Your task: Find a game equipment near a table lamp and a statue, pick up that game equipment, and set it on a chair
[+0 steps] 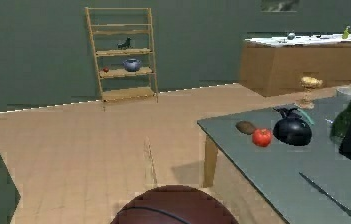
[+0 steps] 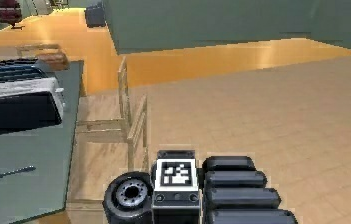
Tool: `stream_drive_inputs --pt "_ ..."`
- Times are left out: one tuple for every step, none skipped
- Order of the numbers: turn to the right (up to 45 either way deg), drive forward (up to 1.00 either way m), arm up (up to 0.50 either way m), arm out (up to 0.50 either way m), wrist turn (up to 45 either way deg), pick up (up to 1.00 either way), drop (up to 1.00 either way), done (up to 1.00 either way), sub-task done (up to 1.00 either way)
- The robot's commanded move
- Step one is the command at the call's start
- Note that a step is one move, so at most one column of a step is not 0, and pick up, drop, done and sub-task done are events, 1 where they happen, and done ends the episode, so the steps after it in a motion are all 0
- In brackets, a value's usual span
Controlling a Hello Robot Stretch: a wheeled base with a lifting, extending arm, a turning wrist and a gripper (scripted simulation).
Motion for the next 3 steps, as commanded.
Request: stream_drive_inputs --pt "3.0 0.00 0.00 0.00 0.0 0.00 0.00 0.00 0.00" --pt "-3.0 0.00 0.00 0.00 0.0 0.00 0.00 0.00 0.00" --pt "-24.0 0.00 0.00 0.00 0.0 0.00 0.00 0.00 0.00"
